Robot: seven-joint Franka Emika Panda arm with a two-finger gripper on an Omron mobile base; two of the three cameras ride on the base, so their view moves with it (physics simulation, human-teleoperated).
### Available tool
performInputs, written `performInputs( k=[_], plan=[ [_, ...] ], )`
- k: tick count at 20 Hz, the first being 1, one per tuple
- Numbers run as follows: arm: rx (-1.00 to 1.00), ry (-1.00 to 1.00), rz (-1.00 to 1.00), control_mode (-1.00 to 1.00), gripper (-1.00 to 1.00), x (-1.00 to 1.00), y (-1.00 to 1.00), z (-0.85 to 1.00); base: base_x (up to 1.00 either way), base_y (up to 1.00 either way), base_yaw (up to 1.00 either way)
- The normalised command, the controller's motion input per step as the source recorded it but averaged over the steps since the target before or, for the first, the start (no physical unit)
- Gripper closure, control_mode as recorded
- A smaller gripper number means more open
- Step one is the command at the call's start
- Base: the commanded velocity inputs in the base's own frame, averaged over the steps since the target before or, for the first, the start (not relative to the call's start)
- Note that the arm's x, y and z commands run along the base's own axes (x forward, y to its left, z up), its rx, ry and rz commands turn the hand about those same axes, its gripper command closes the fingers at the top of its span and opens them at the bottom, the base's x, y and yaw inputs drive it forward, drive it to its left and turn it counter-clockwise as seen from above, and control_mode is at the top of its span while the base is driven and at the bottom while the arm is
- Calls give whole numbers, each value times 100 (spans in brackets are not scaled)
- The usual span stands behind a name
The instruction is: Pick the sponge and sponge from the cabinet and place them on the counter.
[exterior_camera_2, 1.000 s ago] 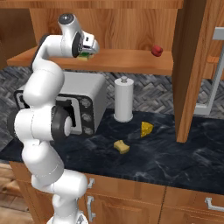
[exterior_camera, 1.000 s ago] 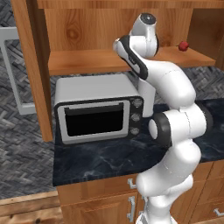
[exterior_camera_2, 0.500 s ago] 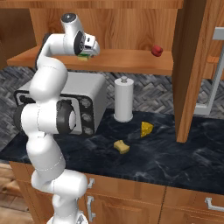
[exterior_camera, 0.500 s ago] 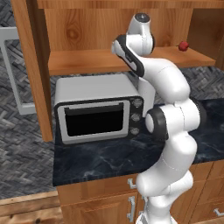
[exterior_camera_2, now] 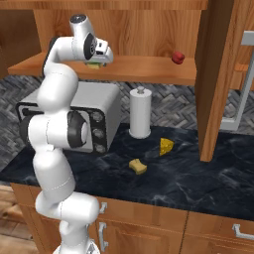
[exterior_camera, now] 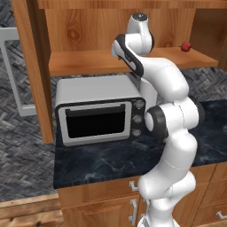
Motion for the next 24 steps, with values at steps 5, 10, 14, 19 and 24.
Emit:
performInputs(
  k=[5,10,14,19,24],
  plan=[
    [-2,7,0,-100,100,5,2,-28,0,0,0],
    [-1,1,0,-100,100,-1,-1,-38,0,0,0],
    [0,0,2,-100,100,-20,-13,-36,0,0,0],
    [0,-4,4,-100,100,-33,-24,-21,0,0,0],
    [0,-4,4,-100,100,-46,-21,-6,0,0,0]
  ],
)
